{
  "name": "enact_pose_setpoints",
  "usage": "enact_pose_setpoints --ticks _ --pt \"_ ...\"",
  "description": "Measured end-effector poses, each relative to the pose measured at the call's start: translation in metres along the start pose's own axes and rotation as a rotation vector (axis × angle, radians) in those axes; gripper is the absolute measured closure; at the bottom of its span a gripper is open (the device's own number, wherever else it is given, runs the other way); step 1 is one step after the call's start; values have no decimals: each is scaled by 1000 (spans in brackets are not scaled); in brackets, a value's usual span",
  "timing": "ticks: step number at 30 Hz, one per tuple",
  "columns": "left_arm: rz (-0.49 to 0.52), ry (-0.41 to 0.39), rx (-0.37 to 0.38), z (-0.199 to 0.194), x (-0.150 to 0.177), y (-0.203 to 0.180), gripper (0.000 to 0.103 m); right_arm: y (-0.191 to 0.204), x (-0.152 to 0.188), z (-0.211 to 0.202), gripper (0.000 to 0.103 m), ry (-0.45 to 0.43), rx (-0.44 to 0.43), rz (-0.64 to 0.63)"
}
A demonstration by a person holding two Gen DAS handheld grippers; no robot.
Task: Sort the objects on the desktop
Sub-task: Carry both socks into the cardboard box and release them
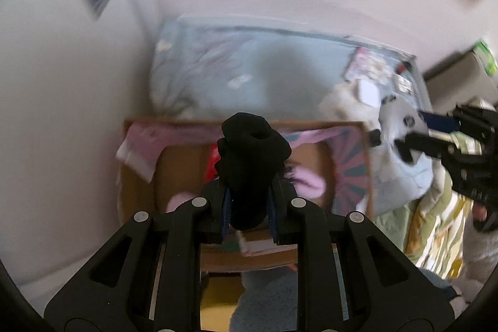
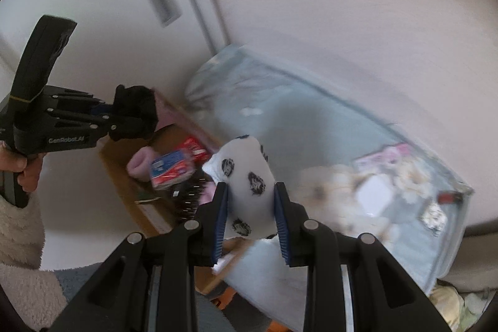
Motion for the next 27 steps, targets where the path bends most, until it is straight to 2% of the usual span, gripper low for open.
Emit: enact_pose_setpoints --ticks 2,9,15,22,24,25,27 --pt "-31 15 -18 9 10 14 86 17 -5 15 76 29 -22 -32" --pt "-70 48 8 40 35 34 86 59 -14 58 76 91 -67 -89" --pt "-78 87 26 59 45 40 86 67 -18 74 76 114 -79 -95" --pt "-85 85 37 64 41 44 86 69 -32 88 76 117 -70 -87" --pt "-76 73 49 63 38 42 86 70 -35 92 69 119 -62 -84" --pt "-67 63 60 62 37 41 81 71 -37 94 65 127 -63 -85" --pt "-49 35 87 54 36 38 53 73 -37 97 47 142 -56 -91"
Point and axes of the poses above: each gripper's, at about its wrist camera, not at the fingertips, and z roughly the way its jaws point, y to its left, x to its underside, the point moved 2 cm from there along z, roughly the way its jaws point, and after that the axes turned 7 degrees about y, right-handed, at the moved point
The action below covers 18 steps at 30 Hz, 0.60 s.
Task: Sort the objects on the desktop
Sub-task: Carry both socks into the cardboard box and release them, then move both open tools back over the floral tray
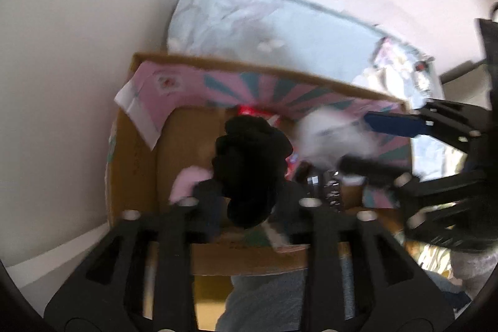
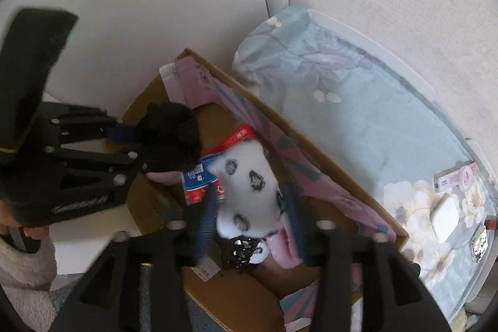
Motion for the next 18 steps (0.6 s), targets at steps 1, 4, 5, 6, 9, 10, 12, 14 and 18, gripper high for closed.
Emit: enact_pose_setpoints --ticks 1,4,5,6,9,10,12,14,18 --pt "2 -14 -30 -4 0 -1 32 1 2 -1 45 -6 21 -8" --pt "28 -68 -143 -14 0 -2 7 -2 9 -8 35 -37 44 0" --pt "29 -83 -133 -18 0 -3 7 -4 12 -10 35 -43 44 9" --pt "27 -92 -115 -21 0 -3 7 -6 14 -12 35 -49 41 20" --pt "14 -109 -94 -28 -3 -3 5 -13 21 -15 35 -51 22 52" --pt "13 -113 -98 -29 -4 -4 5 -15 23 -16 35 -53 17 63" --pt "17 -116 -103 -31 -4 -5 5 -18 25 -19 35 -61 12 79" --pt "23 -105 -108 -31 -5 -9 5 -20 28 -24 35 -73 14 100" --pt "39 -115 -106 -34 -5 -19 5 -28 36 -36 35 -94 20 129"
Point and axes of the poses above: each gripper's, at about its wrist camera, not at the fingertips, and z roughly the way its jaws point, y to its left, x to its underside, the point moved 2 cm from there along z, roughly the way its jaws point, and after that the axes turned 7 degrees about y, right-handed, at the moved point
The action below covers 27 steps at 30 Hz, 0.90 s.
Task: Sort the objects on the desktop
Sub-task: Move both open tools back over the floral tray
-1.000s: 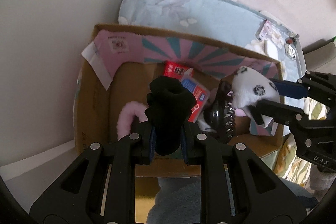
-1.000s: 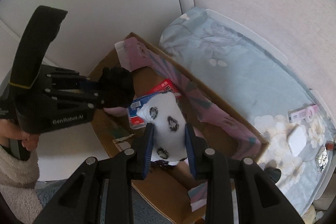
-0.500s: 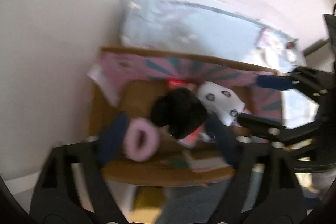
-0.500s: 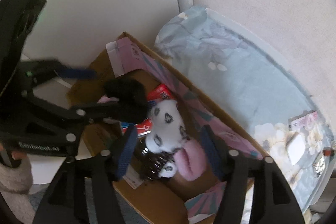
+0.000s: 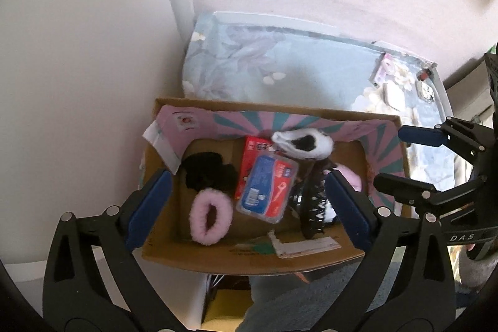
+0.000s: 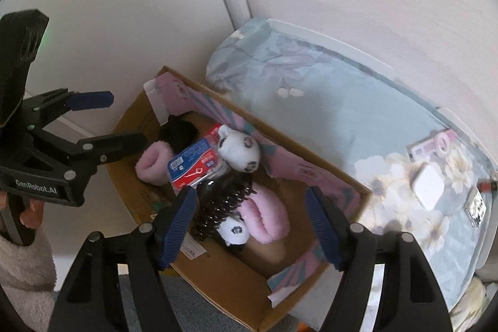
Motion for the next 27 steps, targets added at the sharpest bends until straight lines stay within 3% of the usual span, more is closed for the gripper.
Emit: enact_pose_setpoints --ticks 14,27 --pt "122 -24 -6 -9 -14 -63 4 -51 27 -44 35 -64 59 119" --pt "281 -68 -17 -11 -47 -161 4 -151 85 -94 34 -131 136 355"
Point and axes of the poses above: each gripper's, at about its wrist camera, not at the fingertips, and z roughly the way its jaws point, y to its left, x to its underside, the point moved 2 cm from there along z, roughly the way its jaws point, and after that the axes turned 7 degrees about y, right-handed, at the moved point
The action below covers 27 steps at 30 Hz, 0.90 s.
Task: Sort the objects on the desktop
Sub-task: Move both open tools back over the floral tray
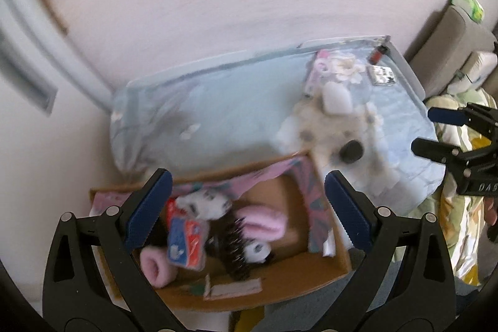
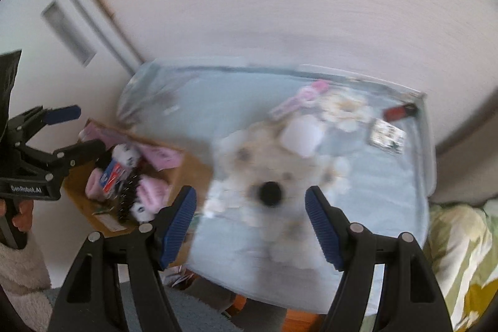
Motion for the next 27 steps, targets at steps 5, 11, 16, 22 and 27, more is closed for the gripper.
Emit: enact_pose_setpoints --ticks 5,11,16,22,27 --pt "74 -22 37 6 -35 -42 4 -47 -2 -12 34 -30 47 88" --pt "98 -31 67 35 -93 -86 4 -104 -12 -14 34 -49 91 190" --pt "122 -2 40 83 -132 -115 4 -141 -21 7 34 -43 112 211" --pt "205 14 -14 154 -159 -137 4 -173 -29 58 34 17 107 223" --pt "230 44 -46 195 -169 -142 4 -182 -38 96 34 48 125 219"
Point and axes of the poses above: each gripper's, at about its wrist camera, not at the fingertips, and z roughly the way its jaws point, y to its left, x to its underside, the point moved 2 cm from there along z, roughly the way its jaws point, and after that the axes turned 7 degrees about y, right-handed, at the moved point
